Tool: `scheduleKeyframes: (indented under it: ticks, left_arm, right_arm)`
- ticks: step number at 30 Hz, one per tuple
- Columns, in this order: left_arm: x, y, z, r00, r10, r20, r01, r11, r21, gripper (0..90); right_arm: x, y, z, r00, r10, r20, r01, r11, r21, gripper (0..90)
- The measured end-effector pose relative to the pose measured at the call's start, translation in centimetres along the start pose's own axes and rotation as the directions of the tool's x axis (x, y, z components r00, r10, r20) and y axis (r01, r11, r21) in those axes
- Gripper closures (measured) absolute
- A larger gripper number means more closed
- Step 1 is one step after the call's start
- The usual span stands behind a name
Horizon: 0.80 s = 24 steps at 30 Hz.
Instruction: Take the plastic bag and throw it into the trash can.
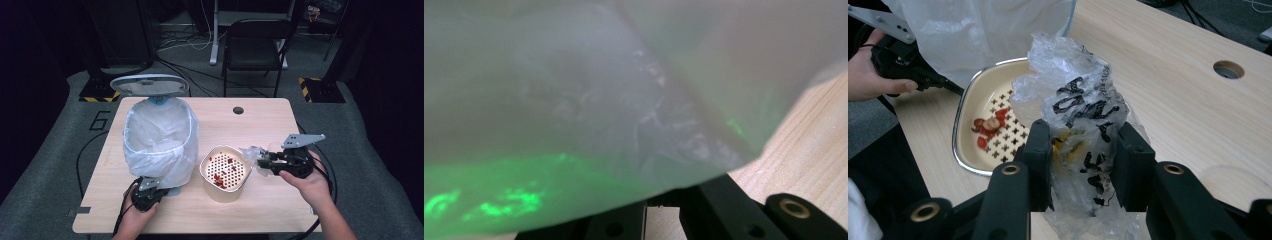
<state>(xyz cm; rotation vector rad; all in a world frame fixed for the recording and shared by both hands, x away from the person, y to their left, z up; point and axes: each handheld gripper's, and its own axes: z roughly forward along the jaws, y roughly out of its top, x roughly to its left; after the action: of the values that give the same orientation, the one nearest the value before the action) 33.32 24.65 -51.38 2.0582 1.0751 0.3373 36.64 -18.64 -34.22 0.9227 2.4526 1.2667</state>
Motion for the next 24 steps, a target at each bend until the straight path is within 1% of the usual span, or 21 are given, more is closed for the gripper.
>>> scheduleKeyframes:
  ticks: [1,2,3,4,5,8,9,11,12,14,15,18,20,21,24]
  left_arm:
    - [0.0,0.0,0.0,1.0000,0.001,0.001,-0.001,1.0000,0.000,90.0]
    - [0.0,0.0,0.0,1.0000,0.001,0.001,-0.001,1.0000,0.000,90.0]
    - [0.0,0.0,0.0,1.0000,0.001,0.001,-0.001,1.0000,0.000,90.0]
    - [0.0,0.0,0.0,1.0000,0.000,0.000,0.000,1.0000,0.000,90.0]
    - [0.0,0.0,0.0,1.0000,0.000,0.001,0.000,1.0000,0.000,90.0]
    - [0.0,0.0,0.0,1.0000,0.001,0.000,-0.001,1.0000,0.001,90.0]
    - [0.0,0.0,0.0,1.0000,0.001,0.000,-0.001,1.0000,0.001,90.0]
    - [0.0,0.0,0.0,1.0000,-0.001,0.001,0.001,1.0000,-0.001,90.0]
    - [0.0,0.0,0.0,1.0000,-0.001,0.001,0.001,1.0000,-0.001,90.0]
    - [0.0,0.0,0.0,1.0000,0.000,0.000,0.000,1.0000,0.001,90.0]
    - [0.0,0.0,0.0,1.0000,-0.002,0.003,0.002,1.0000,-0.006,90.0]
    - [0.0,0.0,0.0,1.0000,0.000,0.005,0.000,1.0000,-0.006,90.0]
    - [0.0,0.0,0.0,1.0000,-0.001,0.006,0.001,1.0000,-0.007,90.0]
    - [0.0,0.0,0.0,1.0000,-0.001,0.006,0.001,1.0000,-0.006,90.0]
    - [0.0,0.0,0.0,1.0000,0.000,0.005,0.000,1.0000,-0.005,90.0]
  right_arm:
    - [0.1,0.5,0.5,1.0000,-0.006,-0.005,0.006,1.000,0.000,64.6]
    - [0.1,0.5,0.5,1.0000,-0.006,-0.005,0.006,1.000,0.000,64.6]
    - [0.0,1.1,1.0,0.9997,-0.014,-0.018,0.014,1.000,-0.006,64.6]
    - [0.0,1.1,1.0,0.9997,-0.014,-0.018,0.014,1.000,-0.006,64.6]
    - [0.1,1.8,1.5,0.9996,-0.013,-0.026,0.013,1.000,-0.013,64.6]
    - [0.3,2.6,2.0,0.9990,-0.026,-0.035,0.026,1.000,-0.016,64.5]
    - [0.3,2.6,2.0,0.9990,-0.026,-0.035,0.026,1.000,-0.016,64.5]
    - [0.5,3.5,2.3,0.9983,-0.038,-0.044,0.037,0.999,-0.021,64.5]
    - [0.5,3.5,2.3,0.9983,-0.038,-0.044,0.037,0.999,-0.021,64.5]
    - [0.6,4.2,2.6,0.9979,-0.045,-0.048,0.043,0.999,-0.028,64.3]
    - [0.6,4.2,2.6,0.9979,-0.045,-0.048,0.043,0.999,-0.028,64.3]
    - [0.8,5.2,2.9,0.9972,-0.046,-0.059,0.044,0.998,-0.038,64.3]
    - [0.8,5.4,2.9,0.9967,-0.049,-0.064,0.046,0.998,-0.043,64.3]
    - [0.9,5.8,3.1,0.9960,-0.059,-0.067,0.056,0.998,-0.043,64.3]
    - [1.2,6.2,3.2,0.9956,-0.058,-0.073,0.055,0.998,-0.043,64.3]
